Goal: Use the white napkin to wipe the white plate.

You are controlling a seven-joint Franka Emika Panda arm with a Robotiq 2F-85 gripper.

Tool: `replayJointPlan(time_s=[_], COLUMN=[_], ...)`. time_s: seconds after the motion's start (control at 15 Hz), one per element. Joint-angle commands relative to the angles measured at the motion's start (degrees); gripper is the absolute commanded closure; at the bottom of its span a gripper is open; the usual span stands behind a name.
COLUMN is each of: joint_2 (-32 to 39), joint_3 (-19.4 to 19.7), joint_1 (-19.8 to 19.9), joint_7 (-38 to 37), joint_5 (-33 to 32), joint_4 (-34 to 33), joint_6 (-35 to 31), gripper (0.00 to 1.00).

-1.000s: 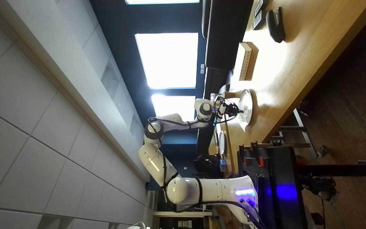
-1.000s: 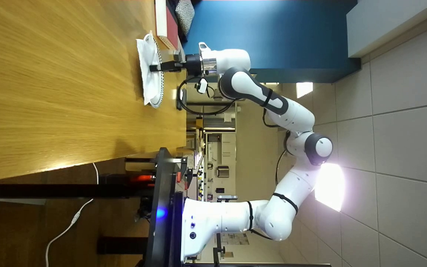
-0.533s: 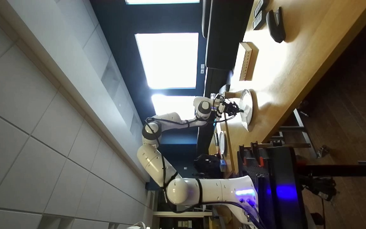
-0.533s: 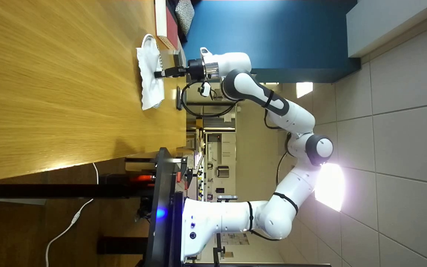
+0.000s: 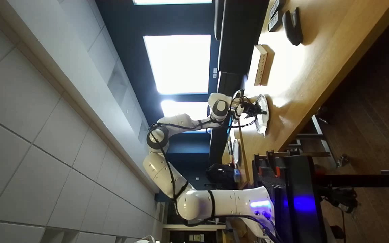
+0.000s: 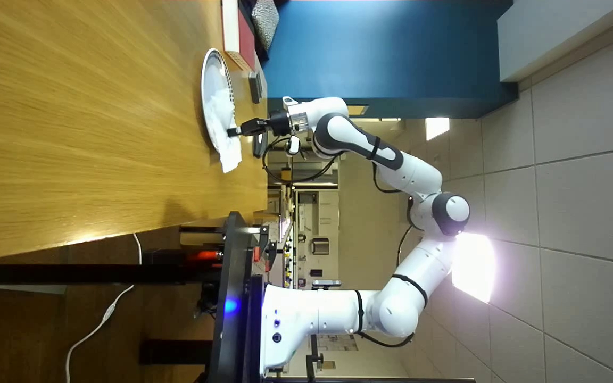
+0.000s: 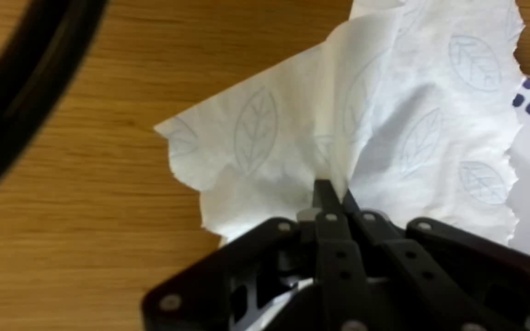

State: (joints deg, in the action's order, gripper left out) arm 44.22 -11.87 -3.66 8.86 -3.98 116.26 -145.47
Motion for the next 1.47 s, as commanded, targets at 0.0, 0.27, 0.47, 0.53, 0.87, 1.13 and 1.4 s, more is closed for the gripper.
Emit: replayJointPlan(time_s=[0.0, 0.27, 0.47, 0.53, 0.87, 1.13, 1.4], joint_2=[-4.4, -4.8, -4.5, -3.8, -0.7, -1.0, -4.9], joint_3=[0.8, 0.7, 0.5, 0.8, 1.4, -0.3, -1.6], joint_1=[0.8, -0.6, -2.9, -4.0, -8.0, -8.3, -7.3], joint_7=[0.7, 0.3, 0.1, -0.2, -0.5, 1.2, 1.9], joint_5=[1.2, 0.6, -0.2, -0.6, -1.6, -0.7, 0.1], joint_4=[1.2, -1.4, -3.9, -5.3, -10.2, -10.7, -9.6], joint_6=[1.3, 1.5, 1.8, 2.1, 3.6, 5.9, 8.2], gripper=[1.0, 1.0, 1.0, 1.0, 1.0, 1.0, 1.0])
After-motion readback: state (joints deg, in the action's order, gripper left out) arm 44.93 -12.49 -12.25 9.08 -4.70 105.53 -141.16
